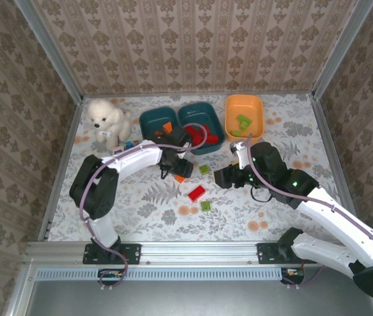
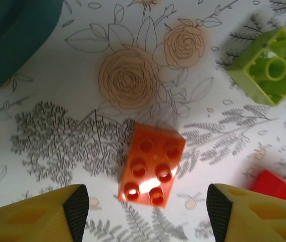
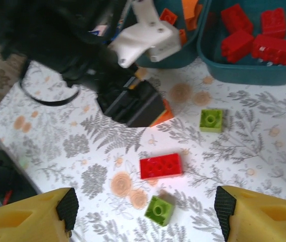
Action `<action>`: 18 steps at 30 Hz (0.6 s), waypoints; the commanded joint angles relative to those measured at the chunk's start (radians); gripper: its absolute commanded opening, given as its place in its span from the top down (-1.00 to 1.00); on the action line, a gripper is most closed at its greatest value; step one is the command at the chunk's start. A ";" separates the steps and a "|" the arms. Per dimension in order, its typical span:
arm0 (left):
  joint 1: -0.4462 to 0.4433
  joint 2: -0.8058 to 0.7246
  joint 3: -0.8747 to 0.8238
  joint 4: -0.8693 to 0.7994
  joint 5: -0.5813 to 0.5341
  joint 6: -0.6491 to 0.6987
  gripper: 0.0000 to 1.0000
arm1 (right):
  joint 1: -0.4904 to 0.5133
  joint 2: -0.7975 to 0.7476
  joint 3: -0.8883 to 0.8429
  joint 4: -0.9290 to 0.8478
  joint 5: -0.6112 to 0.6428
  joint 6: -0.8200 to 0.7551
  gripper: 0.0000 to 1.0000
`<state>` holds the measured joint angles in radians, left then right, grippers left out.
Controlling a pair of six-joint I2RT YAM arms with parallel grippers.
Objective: Sort the legos into containers by color
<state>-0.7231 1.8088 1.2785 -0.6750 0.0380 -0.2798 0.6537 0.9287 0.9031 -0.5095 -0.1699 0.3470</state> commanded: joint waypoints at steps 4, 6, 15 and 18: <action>-0.033 0.072 0.054 -0.069 -0.087 0.090 -0.33 | 0.002 -0.062 -0.028 -0.048 -0.052 0.058 -0.56; -0.035 0.088 0.049 -0.070 -0.088 0.089 -0.32 | 0.001 -0.075 -0.029 -0.051 -0.042 0.065 -0.57; -0.041 0.148 0.053 -0.051 -0.069 0.090 0.00 | 0.000 -0.067 -0.022 -0.058 -0.038 0.071 -0.57; -0.045 0.159 0.056 -0.047 -0.076 0.085 0.10 | 0.000 -0.065 -0.022 -0.058 -0.039 0.069 -0.57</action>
<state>-0.7589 1.9514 1.3170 -0.7105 -0.0269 -0.2077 0.6533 0.8639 0.8886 -0.5514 -0.1959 0.4007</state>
